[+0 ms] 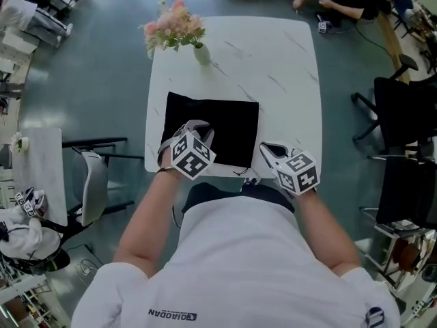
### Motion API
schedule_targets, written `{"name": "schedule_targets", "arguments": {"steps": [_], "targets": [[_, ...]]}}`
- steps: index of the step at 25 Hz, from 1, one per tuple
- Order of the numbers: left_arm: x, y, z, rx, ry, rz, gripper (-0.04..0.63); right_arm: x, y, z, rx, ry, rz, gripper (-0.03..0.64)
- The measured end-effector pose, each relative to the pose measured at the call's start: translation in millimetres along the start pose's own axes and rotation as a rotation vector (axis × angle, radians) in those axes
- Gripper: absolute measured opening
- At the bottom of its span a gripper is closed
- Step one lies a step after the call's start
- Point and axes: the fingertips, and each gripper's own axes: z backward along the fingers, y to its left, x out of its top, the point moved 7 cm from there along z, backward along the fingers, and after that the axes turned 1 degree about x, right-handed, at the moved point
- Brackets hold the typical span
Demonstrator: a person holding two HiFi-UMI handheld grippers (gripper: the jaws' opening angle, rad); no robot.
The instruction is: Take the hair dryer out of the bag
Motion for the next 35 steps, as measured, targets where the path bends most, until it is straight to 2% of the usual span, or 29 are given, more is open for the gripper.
{"name": "schedule_targets", "arguments": {"steps": [3, 6, 11, 14, 20, 25, 27, 30, 35], "targets": [[5, -4, -18, 0.000, 0.075, -0.104, 0.090, 0, -12, 1, 0.014, 0.020, 0.016, 0.018], [3, -3, -29, -0.028, 0.137, -0.161, 0.129, 4, -16, -2, 0.020, 0.016, 0.020, 0.018], [-10, 4, -41, -0.101, 0.232, -0.265, 0.138, 9, -18, -5, -0.004, -0.004, -0.007, 0.018], [-12, 8, -44, -0.146, 0.239, -0.321, 0.138, 10, -14, -7, -0.035, -0.023, -0.038, 0.018], [-14, 15, -53, -0.199, 0.216, -0.384, 0.138, 14, -3, -11, -0.112, -0.070, -0.113, 0.018], [-23, 17, -52, -0.216, 0.175, -0.410, 0.134, 12, 8, -16, -0.163, -0.089, -0.164, 0.018], [-24, 16, -51, -0.232, 0.158, -0.411, 0.113, 12, 11, -15, -0.182, -0.093, -0.177, 0.018], [-27, 18, -46, -0.259, 0.136, -0.370, 0.098, 11, 15, -14, -0.204, -0.093, -0.194, 0.018], [-39, 32, -37, -0.281, 0.109, -0.266, 0.028, 11, 13, -16, -0.234, -0.088, -0.216, 0.018]]}}
